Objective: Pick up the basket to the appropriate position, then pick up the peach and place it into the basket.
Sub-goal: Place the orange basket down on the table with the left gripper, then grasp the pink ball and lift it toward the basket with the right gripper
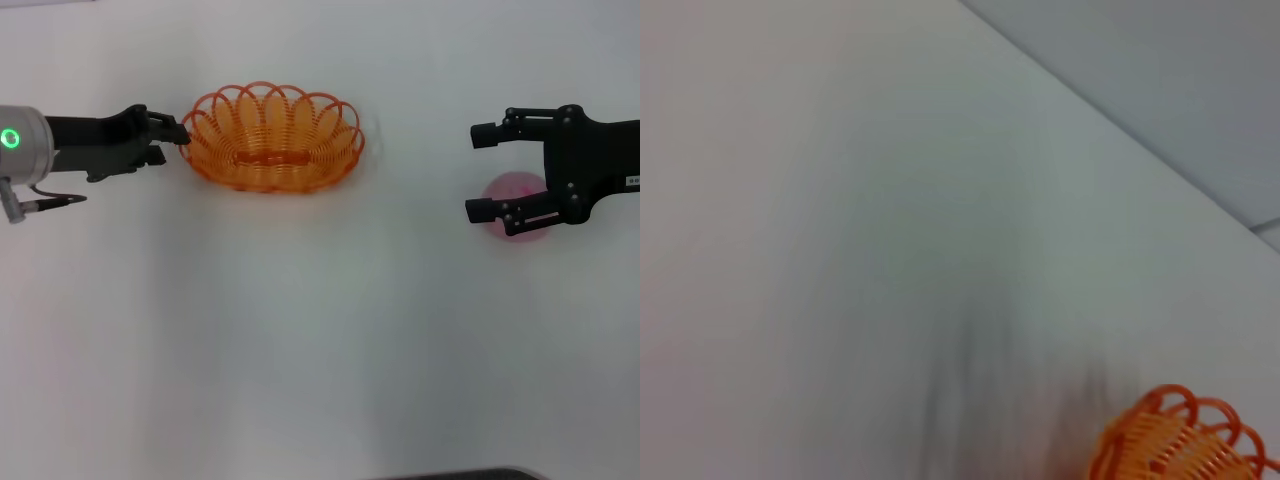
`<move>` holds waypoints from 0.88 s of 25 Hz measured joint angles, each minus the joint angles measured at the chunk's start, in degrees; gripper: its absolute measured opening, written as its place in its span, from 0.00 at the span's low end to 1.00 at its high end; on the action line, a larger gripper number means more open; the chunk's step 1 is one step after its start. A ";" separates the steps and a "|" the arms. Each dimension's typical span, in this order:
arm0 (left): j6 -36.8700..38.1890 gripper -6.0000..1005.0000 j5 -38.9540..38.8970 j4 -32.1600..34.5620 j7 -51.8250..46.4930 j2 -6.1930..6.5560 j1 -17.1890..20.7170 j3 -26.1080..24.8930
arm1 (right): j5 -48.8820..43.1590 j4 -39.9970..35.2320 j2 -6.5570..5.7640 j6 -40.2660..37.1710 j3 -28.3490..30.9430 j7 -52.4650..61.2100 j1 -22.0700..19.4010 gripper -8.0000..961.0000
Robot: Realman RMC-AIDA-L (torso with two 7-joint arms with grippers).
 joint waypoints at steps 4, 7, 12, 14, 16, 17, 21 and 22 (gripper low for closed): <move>0.96 0.30 -0.03 1.08 0.08 -0.05 0.73 0.08 | 0.02 -0.12 0.05 -0.61 -0.17 0.30 -0.02 0.94; 1.89 0.48 -0.06 1.41 0.16 0.13 0.91 -0.05 | 0.18 -0.35 0.18 -2.24 -0.15 0.60 -0.03 0.94; 3.13 0.69 -0.16 4.40 0.64 0.19 2.17 -0.15 | 0.24 -0.43 0.30 -2.94 0.19 1.25 -0.03 0.94; 4.05 0.72 -1.38 5.50 2.60 0.21 2.77 -0.24 | 0.25 -0.43 0.38 -2.91 0.15 1.69 -0.03 0.94; 5.69 0.75 -4.57 5.75 6.84 0.26 3.15 -1.03 | 0.30 -0.43 0.46 -2.88 0.04 2.37 -0.03 0.94; 6.78 0.76 -6.67 5.72 9.57 0.31 3.32 -1.71 | 0.32 -0.43 0.53 -2.90 0.02 2.85 0.00 0.94; 12.71 0.76 -13.23 5.49 22.97 0.49 3.96 -6.03 | 0.35 -0.42 0.98 -3.01 0.36 5.18 0.19 0.94; 13.90 0.76 -13.58 5.57 25.76 0.51 4.17 -6.92 | 0.36 -0.43 1.04 -3.02 0.44 5.96 0.33 0.94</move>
